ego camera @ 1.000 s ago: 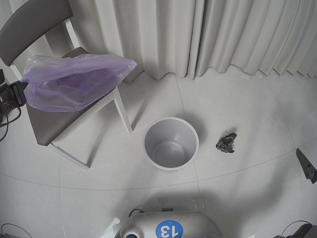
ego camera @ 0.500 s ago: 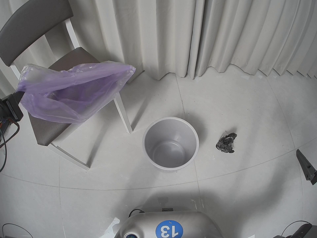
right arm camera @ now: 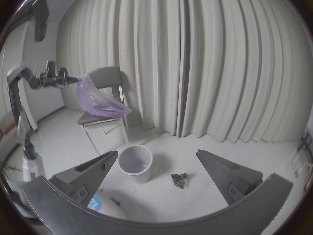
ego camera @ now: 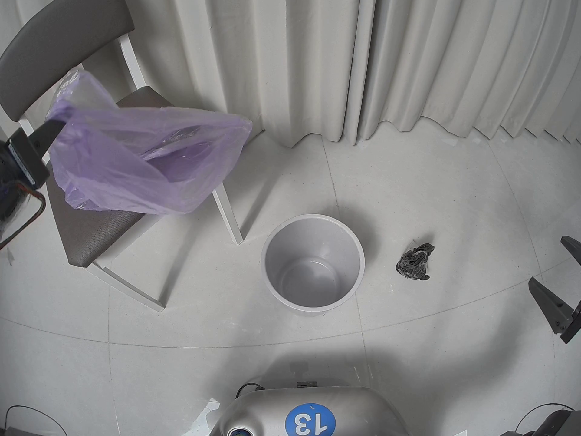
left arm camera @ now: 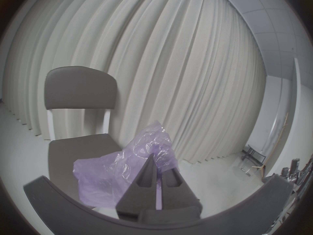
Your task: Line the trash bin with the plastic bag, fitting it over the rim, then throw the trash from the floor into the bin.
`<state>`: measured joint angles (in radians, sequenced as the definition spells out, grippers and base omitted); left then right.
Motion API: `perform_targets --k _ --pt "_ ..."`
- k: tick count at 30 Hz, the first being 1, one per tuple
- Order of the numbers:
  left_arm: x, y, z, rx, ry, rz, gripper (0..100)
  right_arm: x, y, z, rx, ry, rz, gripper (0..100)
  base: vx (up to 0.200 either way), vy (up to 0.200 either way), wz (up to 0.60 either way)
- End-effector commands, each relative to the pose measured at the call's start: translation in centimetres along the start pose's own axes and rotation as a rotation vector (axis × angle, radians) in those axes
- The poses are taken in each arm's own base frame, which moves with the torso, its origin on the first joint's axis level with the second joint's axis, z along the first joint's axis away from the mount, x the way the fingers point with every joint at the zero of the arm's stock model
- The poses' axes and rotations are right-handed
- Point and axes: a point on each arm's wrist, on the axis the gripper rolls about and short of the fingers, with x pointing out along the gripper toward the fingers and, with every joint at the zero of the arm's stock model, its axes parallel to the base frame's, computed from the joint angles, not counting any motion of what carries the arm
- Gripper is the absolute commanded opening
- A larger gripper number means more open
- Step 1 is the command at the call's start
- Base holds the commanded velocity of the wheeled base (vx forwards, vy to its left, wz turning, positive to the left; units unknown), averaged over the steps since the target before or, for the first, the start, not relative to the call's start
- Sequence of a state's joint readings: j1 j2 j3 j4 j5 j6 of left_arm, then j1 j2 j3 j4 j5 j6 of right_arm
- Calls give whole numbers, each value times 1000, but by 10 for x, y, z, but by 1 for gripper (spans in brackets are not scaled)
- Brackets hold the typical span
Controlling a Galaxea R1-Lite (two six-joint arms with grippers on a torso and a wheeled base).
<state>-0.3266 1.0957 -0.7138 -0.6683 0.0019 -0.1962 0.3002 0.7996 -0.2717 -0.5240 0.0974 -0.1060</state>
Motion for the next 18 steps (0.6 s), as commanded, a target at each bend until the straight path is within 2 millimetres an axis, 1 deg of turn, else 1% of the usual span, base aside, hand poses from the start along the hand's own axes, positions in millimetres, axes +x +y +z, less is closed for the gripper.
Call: perform_targets --k 1,2,5,8,10,15,18 --pt "29 -23 6 -34 -7 -115 0 27 5 5 120 66 81 100 0 0 0" --pt "31 -24 8 -36 -14 -122 0 28 6 5 131 71 82 100 0 0 0" --pt "42 -37 21 -44 -46 -177 0 38 6 7 163 95 88 100 0 0 0" --pt "45 -46 31 -59 -72 -216 0 43 8 7 165 104 102 100 0 0 0" --pt "46 -49 33 -62 -75 -234 0 44 9 9 165 101 111 100 0 0 0" --pt "45 -52 28 -39 -59 -267 0 50 9 16 162 91 116 100 0 0 0" --pt "42 -59 31 -23 -66 -317 0 55 9 20 162 90 117 100 0 0 0"
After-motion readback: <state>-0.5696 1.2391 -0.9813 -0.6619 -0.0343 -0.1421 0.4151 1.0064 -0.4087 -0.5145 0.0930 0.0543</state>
